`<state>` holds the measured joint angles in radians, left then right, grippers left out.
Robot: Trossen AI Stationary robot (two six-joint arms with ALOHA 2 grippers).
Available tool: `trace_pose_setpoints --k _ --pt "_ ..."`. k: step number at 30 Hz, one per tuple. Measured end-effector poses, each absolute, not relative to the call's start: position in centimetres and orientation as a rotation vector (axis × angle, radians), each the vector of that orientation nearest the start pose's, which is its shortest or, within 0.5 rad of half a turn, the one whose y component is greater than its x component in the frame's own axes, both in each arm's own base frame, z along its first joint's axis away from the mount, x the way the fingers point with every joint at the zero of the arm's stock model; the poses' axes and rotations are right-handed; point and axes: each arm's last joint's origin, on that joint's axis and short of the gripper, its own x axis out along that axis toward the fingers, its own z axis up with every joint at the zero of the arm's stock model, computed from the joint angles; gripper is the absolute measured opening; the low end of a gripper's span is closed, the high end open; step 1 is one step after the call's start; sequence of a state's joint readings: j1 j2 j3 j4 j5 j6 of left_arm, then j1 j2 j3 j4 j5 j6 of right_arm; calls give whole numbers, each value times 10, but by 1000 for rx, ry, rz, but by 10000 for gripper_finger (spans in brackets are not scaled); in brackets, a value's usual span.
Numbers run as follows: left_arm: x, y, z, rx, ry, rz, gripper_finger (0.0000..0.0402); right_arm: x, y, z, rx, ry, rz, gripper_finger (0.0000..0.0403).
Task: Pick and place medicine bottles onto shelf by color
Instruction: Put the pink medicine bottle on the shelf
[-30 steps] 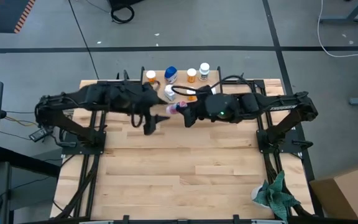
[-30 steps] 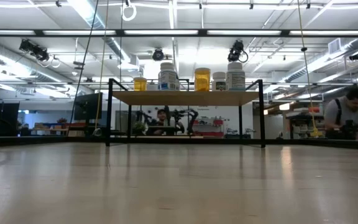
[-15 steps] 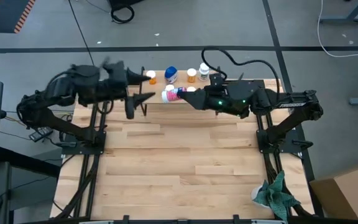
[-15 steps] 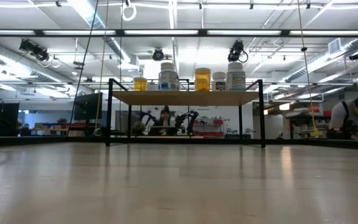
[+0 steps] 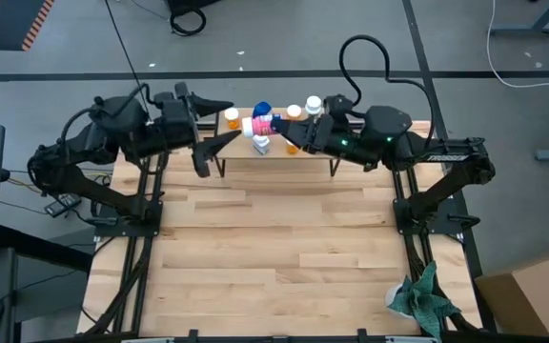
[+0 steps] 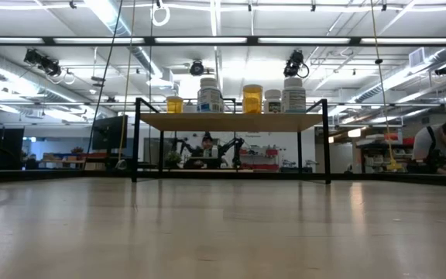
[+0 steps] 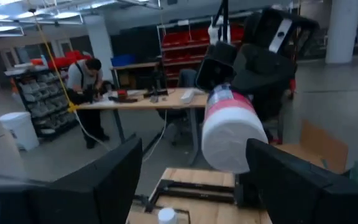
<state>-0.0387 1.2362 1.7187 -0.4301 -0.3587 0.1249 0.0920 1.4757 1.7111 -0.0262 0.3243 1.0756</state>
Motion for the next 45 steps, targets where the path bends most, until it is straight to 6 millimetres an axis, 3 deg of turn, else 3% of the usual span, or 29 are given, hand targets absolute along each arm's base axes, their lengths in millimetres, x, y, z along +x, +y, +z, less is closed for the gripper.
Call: trace_pose_setpoints --k 11,20,31,45 --pt "232 -1 519 116 -15 315 331 312 12 502 1103 -318 -107 179" --pt "226 -1 519 154 9 308 334 311 9 503 1085 -302 -83 179" --pt "218 0 522 168 -3 317 334 294 5 515 1038 -338 -65 179" --pt "258 -3 515 134 -56 310 336 298 5 511 1033 -308 -68 179"
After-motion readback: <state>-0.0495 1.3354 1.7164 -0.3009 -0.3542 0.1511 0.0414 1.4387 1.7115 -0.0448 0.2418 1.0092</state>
